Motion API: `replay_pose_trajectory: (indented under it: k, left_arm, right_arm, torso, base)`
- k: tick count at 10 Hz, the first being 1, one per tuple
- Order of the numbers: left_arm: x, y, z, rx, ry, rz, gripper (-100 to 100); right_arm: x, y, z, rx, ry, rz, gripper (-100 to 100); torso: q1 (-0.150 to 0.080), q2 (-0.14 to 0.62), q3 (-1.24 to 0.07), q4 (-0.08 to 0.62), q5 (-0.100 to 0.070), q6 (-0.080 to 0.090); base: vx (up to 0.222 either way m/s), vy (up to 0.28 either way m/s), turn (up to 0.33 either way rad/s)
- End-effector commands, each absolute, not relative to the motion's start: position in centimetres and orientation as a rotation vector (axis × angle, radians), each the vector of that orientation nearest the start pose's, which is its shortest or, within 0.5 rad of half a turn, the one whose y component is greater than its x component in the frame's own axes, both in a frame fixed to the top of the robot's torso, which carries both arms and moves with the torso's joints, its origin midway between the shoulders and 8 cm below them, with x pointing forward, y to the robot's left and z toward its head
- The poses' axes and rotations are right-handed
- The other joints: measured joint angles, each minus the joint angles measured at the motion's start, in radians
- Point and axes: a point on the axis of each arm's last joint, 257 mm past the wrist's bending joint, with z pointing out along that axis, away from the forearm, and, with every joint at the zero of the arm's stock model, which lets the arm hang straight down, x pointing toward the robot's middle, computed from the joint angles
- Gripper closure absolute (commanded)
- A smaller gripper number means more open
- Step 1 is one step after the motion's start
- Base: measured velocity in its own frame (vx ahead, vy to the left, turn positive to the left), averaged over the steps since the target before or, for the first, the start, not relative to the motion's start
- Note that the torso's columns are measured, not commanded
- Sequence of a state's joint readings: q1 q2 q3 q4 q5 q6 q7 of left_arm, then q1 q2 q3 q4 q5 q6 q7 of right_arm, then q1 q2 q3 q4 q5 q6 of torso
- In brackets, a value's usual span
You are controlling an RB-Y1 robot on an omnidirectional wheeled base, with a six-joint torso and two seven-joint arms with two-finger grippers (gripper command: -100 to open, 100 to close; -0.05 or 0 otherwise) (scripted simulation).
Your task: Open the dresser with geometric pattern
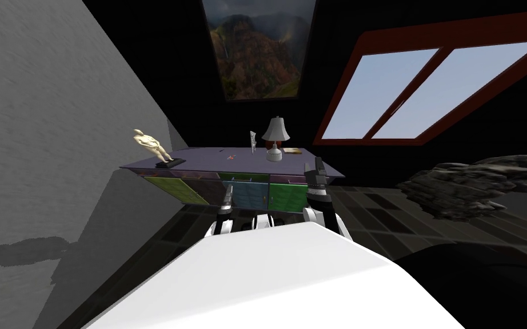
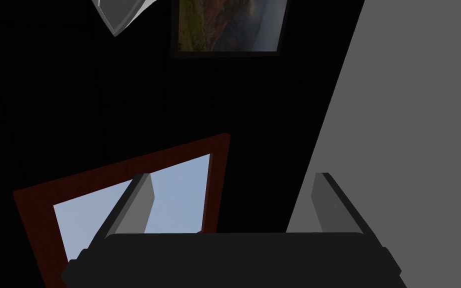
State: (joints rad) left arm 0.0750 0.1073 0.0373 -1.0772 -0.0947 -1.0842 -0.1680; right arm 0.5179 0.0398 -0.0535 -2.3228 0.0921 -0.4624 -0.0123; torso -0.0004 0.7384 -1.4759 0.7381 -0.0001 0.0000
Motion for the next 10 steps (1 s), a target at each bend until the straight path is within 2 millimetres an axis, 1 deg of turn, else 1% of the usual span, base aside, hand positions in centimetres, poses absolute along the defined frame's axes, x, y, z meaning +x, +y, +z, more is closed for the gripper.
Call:
replay_pose_trajectory:
  k: [1, 2, 3, 6, 7, 8, 10]
  left_arm:
    - [43.5, 24.8, -24.3, -0.595, 0.987, -1.164, -100]
    - [43.4, 25.0, -24.1, -0.593, 0.985, -1.162, -100]
    - [44.7, 25.1, -23.4, -0.592, 0.986, -1.164, -100]
    - [46.2, 25.2, -22.4, -0.591, 0.986, -1.165, -100]
    - [45.9, 25.2, -22.5, -0.589, 0.984, -1.165, -100]
    - [45.0, 25.1, -23.2, -0.592, 0.986, -1.164, 100]
    - [44.1, 25.1, -23.8, -0.592, 0.986, -1.163, 100]
  right_arm:
    - [33.8, -29.2, 3.0, 0.638, 0.635, 1.188, 0]
    - [33.8, -29.2, 3.0, 0.638, 0.635, 1.188, 0]
    - [33.8, -29.2, 3.0, 0.638, 0.635, 1.188, 0]
    - [33.8, -29.2, 3.0, 0.638, 0.635, 1.188, 0]
    - [33.8, -29.2, 3.0, 0.638, 0.635, 1.188, 0]
    - [33.8, -29.2, 3.0, 0.638, 0.635, 1.188, 0]
    - [33.8, -29.2, 3.0, 0.638, 0.635, 1.188, 0]
  torso:
    - [-0.001, 0.0, 0.0, 0.0, 0.0, 0.0]
    - [0.0, 0.0, 0.0, 0.0, 0.0, 0.0]
    - [0.0, 0.002, 0.001, 0.0, 0.0, 0.0]
    - [0.0, 0.001, 0.001, 0.0, 0.0, 0.0]
    - [0.0, 0.0, 0.0, 0.0, 0.0, 0.0]
    - [0.001, -0.001, 0.0, 0.0, 0.0, 0.0]
    - [0.001, -0.001, -0.001, 0.0, 0.0, 0.0]
  base:
    - [0.083, -0.004, -0.024]
    - [0.038, -0.002, -0.002]
    - [0.004, -0.009, 0.01]
    - [-0.011, -0.016, 0.006]
    - [-0.006, -0.006, 0.0]
    - [0.003, 0.006, -0.009]
    - [0.009, 0.016, -0.006]
